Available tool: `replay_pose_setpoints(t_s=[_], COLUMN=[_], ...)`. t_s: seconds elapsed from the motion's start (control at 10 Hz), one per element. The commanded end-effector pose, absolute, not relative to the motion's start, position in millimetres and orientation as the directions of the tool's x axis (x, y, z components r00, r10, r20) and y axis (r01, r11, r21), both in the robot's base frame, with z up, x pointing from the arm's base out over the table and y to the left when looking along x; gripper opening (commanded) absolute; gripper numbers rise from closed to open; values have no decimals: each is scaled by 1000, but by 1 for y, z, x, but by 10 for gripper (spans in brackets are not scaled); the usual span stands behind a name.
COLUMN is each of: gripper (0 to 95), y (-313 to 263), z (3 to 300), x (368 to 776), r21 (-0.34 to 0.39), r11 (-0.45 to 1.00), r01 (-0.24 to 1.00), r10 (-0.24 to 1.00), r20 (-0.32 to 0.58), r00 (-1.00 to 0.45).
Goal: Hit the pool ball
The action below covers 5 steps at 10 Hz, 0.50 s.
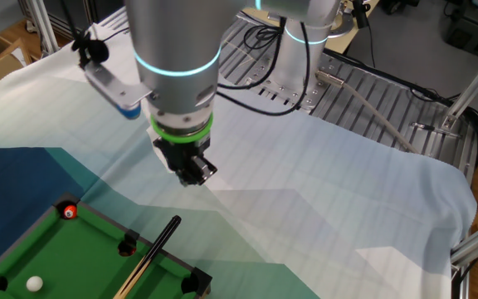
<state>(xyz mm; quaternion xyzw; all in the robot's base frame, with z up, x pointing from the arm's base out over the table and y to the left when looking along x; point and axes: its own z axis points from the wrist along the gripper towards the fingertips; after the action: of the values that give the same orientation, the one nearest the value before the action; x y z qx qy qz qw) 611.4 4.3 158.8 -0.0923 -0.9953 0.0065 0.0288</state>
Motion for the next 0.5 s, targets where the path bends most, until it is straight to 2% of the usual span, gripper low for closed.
replay_pose_setpoints(t_s=[0.1, 0.5], gripper=[0, 0], y=[3, 14], z=[153, 152], x=[620, 633], r21=[-10, -14], r11=[987, 991], r01=[158, 134], r10=[158, 134], r20=[49, 34], r00=[-986, -990])
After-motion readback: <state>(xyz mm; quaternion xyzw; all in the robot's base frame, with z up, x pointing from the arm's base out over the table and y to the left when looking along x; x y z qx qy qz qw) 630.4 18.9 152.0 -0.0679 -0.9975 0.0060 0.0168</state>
